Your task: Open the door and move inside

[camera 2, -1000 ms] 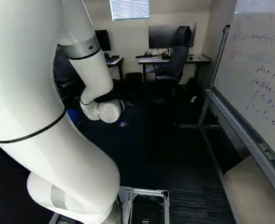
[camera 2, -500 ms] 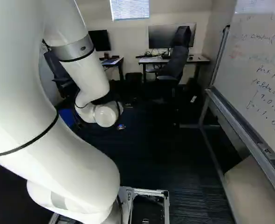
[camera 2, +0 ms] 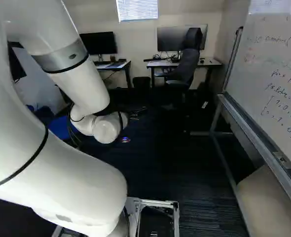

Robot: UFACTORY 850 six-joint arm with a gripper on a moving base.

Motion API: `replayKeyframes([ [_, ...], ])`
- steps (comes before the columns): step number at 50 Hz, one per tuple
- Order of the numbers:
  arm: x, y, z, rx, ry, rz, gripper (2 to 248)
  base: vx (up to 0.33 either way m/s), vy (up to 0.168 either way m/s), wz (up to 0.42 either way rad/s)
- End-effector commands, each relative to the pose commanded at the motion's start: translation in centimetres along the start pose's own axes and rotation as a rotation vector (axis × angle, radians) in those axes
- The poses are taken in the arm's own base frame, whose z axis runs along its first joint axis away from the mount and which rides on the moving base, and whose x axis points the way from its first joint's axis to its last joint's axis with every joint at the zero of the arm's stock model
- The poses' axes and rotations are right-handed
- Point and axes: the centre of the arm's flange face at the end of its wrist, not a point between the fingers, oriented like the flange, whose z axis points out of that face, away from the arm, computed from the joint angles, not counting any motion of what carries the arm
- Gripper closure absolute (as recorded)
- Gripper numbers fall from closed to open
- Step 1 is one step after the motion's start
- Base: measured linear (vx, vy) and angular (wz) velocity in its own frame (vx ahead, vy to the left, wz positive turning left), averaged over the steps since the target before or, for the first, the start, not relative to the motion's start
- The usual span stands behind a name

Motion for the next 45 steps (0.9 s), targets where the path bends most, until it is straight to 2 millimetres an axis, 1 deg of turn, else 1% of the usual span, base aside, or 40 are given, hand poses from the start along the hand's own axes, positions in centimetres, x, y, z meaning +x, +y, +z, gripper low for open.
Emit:
replayKeyframes([
  [21, -0.8, 0.0, -1.6, -0.025, 0.009, 0.023, 3, 0.0, 0.0, 0.0],
  [45, -0.9, 0.1, -1.9, -0.029, 0.011, 0.027, 3, 0.0, 0.0, 0.0],
])
